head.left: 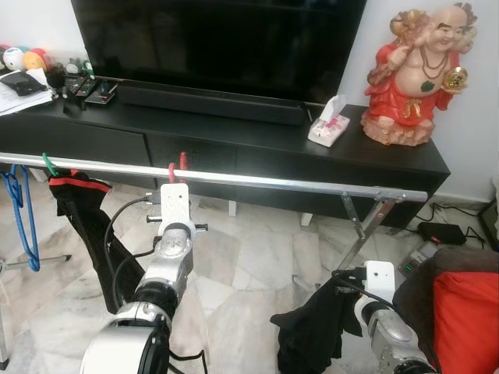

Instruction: Hang hanger

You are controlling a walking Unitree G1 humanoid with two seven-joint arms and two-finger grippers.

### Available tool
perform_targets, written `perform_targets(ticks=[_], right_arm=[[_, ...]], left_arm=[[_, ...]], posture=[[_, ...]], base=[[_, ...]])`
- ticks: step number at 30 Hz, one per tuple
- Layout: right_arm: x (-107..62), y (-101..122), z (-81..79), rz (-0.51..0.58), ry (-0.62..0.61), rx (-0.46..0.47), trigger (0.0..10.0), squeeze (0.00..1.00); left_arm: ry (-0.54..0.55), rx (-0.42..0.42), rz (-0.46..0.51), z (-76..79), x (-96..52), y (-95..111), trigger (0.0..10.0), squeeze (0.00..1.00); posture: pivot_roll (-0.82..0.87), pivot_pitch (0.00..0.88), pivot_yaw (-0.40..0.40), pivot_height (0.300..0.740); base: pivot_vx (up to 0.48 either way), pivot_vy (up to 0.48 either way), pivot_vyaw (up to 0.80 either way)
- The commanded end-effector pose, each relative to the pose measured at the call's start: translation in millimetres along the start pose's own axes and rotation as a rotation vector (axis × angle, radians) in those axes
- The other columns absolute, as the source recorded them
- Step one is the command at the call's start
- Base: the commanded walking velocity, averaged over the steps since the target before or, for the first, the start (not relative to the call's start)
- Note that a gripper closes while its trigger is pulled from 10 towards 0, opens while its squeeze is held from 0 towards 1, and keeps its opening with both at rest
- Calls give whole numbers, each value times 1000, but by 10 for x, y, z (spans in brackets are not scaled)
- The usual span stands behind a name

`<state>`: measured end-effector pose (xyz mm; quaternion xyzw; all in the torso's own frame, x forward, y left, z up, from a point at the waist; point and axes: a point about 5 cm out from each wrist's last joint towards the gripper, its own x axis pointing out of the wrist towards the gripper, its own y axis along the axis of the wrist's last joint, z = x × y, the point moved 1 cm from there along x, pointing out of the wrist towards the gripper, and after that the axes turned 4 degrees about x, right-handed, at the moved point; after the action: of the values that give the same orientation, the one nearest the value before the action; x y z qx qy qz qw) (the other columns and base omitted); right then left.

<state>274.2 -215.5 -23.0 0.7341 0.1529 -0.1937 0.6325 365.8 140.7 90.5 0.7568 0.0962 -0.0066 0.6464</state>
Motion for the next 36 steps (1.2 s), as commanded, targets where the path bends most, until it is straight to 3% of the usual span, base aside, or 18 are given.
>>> perform_targets(ticks=[1,3,9,14,19,22,23,25,30,36], right_arm=[[4,56,16,30,-1,-11,10000,0],[-1,44,15,29,0,-11,10000,0],[-6,17,-3,22,3,-10,10000,0],[-6,19,-2,24,4,-10,10000,0],[-9,20,8,25,0,-10,10000,0],[-15,9,16,23,-2,-11,10000,0],[-16,6,16,22,-2,-12,10000,0],[-17,3,18,21,-3,-12,10000,0],[-16,8,23,23,-10,-12,10000,0],[-17,10,33,20,-9,-21,10000,0]], left_arm=[[-24,44,58,55,-47,79,0,0],[-71,79,123,103,-200,118,0,0],[-168,141,175,217,-507,120,0,0],[-215,152,220,242,-630,205,0,0],[-240,177,258,197,-734,274,0,0],[-267,213,242,36,-907,227,235,0],[-272,214,233,-3,-935,194,1294,0],[-273,245,191,-131,-1003,64,10000,0],[-218,236,105,-331,-1064,-159,10000,0],[-179,179,123,-253,-1086,-81,10000,0]], posture=[[25,0,-71,716],[35,0,-72,716],[44,0,-73,716],[44,0,-73,716],[51,0,-70,716],[61,0,-71,716],[63,0,-71,716],[66,0,-70,716],[83,0,-66,716],[104,0,-82,716]], base=[[0,0,0],[0,0,0],[0,0,0],[0,0,0],[0,0,0],[0,0,0],[0,0,0],[0,0,0],[0,0,0],[0,0,0]])
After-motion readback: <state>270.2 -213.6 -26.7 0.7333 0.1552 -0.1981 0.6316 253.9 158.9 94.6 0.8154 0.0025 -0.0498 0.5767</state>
